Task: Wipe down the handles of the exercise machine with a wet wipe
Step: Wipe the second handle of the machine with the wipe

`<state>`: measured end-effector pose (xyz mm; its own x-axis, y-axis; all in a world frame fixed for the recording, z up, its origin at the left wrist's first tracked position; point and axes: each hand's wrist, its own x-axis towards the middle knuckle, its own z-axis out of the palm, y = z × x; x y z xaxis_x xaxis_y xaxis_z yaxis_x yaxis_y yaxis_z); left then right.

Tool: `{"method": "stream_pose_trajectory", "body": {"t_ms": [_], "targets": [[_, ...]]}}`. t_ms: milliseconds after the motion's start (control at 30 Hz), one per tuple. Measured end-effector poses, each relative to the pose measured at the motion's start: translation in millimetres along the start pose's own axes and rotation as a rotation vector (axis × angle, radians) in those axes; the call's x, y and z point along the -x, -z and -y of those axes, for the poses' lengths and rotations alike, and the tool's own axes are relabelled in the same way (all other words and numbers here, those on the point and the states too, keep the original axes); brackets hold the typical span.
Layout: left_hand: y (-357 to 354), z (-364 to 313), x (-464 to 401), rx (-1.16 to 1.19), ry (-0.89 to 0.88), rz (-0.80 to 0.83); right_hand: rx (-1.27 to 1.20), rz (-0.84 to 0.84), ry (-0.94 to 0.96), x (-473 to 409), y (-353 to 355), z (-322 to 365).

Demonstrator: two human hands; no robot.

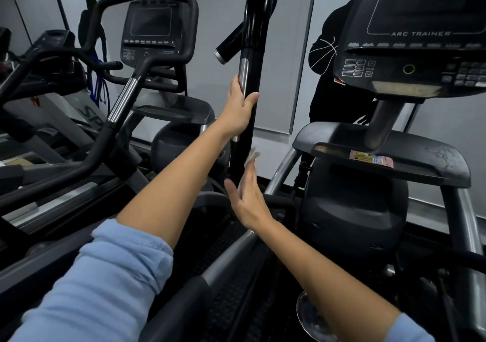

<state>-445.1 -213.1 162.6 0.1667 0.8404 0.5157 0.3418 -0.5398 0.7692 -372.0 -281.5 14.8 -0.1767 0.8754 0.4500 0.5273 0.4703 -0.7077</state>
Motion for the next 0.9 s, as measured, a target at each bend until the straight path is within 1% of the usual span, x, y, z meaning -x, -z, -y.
{"method": "stream_pose_trajectory", "body": {"t_ms": [100,267,300,400,467,600,667,800,900], "targets": [[0,0,0,0.000,-0.002,-0.006,-0.031,-0.023,0.000,1,0,2],[-1,1,1,0.003,-0.002,-0.004,0.129,0.029,0.046,28,-15,-26],[0,0,1,0.004,0.000,-0.004,0.153,0.016,0.068,25,-16,-24],[0,0,1,0.007,0.003,0.003,0.238,-0.107,0.141,5,-20,-7],[1,0,2,0.009,0.010,0.013,0.309,-0.165,0.165,-2,-25,-8],[2,-2,4,0.019,0.016,0.015,0.450,-0.162,0.263,25,-35,-43],[2,-3,5,0.020,0.006,0.009,0.488,-0.161,0.281,32,-36,-53],[1,-2,6,0.029,0.007,0.007,0.488,-0.246,0.301,0,-30,-24],[1,-2,7,0.024,0.011,0.007,0.492,-0.241,0.278,-9,-29,-14]]}}
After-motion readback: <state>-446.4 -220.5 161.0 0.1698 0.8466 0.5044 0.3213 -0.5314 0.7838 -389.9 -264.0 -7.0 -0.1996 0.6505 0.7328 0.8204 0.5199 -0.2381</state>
